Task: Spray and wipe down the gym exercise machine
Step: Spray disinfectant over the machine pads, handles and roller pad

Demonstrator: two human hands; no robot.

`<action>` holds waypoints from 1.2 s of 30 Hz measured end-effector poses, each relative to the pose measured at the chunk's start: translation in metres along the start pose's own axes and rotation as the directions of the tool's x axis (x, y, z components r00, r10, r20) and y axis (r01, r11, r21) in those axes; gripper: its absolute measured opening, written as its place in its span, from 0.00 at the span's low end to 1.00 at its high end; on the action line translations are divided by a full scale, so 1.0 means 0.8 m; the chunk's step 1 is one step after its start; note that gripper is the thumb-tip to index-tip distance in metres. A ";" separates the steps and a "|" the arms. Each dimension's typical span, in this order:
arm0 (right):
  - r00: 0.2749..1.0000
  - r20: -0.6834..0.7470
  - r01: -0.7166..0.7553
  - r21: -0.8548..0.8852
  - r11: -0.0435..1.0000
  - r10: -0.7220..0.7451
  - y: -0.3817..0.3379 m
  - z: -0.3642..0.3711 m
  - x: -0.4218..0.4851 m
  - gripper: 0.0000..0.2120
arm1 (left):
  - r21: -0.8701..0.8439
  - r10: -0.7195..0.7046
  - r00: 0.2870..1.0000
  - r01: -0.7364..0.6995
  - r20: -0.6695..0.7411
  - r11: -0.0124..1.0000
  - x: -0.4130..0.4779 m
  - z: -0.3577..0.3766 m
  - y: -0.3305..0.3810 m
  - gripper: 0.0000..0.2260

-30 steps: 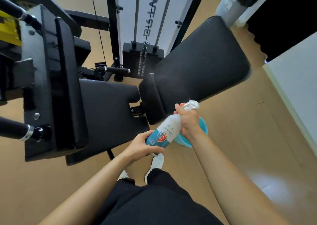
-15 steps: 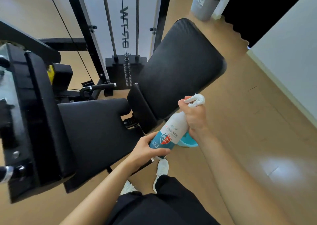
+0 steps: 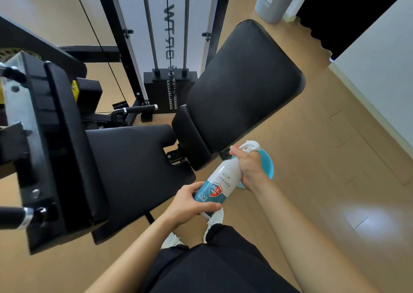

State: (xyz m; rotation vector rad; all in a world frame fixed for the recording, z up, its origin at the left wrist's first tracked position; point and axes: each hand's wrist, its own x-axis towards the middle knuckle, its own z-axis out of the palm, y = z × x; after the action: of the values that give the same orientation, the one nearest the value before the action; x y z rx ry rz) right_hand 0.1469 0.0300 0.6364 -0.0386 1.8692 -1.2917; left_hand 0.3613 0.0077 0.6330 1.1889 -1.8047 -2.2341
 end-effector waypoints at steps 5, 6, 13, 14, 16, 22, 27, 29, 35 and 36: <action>0.994 0.074 -0.071 -0.160 0.985 0.084 0.024 0.032 -0.005 0.17 | -0.008 -0.109 0.994 0.109 -0.028 0.994 -0.016 -0.009 -0.027 0.20; 0.989 0.093 -0.098 -0.163 0.982 0.114 0.028 0.036 -0.005 0.17 | -0.005 -0.129 0.991 0.129 -0.033 0.992 -0.018 -0.012 -0.031 0.19; 0.968 0.040 -0.234 -0.227 0.945 0.249 0.062 0.071 0.025 0.11 | -0.017 -0.254 0.965 0.253 -0.062 0.967 -0.017 -0.026 -0.042 0.16; 0.966 0.036 -0.243 -0.234 0.942 0.258 0.065 0.076 0.034 0.11 | -0.040 -0.273 0.959 0.271 -0.078 0.962 -0.014 -0.025 -0.046 0.16; 0.960 0.055 -0.250 -0.262 0.932 0.273 0.071 0.083 0.052 0.13 | -0.101 -0.309 0.943 0.298 -0.122 0.949 -0.007 -0.020 -0.049 0.17; 0.931 0.096 -0.291 -0.384 0.876 0.351 0.071 0.087 0.116 0.16 | -0.295 -0.398 0.872 0.315 -0.284 0.902 0.025 0.001 -0.048 0.18; 0.906 0.137 -0.282 -0.507 0.815 0.400 0.071 0.112 0.157 0.13 | -0.444 -0.485 0.784 0.302 -0.388 0.844 0.052 0.029 -0.053 0.21; 0.887 0.188 -0.245 -0.583 0.774 0.423 0.072 0.132 0.161 0.16 | -0.520 -0.522 0.745 0.275 -0.416 0.808 0.058 0.042 -0.061 0.24; 0.764 0.379 -0.085 -0.744 0.663 0.523 0.087 0.195 0.140 0.18 | -0.750 -0.635 0.626 0.119 -0.452 0.651 0.049 0.071 -0.070 0.29; 0.741 0.412 -0.027 -0.771 0.636 0.531 0.092 0.208 0.131 0.18 | -0.773 -0.653 0.604 0.094 -0.456 0.627 0.045 0.073 -0.074 0.32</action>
State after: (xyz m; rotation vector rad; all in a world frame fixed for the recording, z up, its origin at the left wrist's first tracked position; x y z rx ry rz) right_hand 0.2167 -0.1095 0.4960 -0.4962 1.5794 -0.1542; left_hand 0.3274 0.0583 0.5656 1.9828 -0.3260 -1.8279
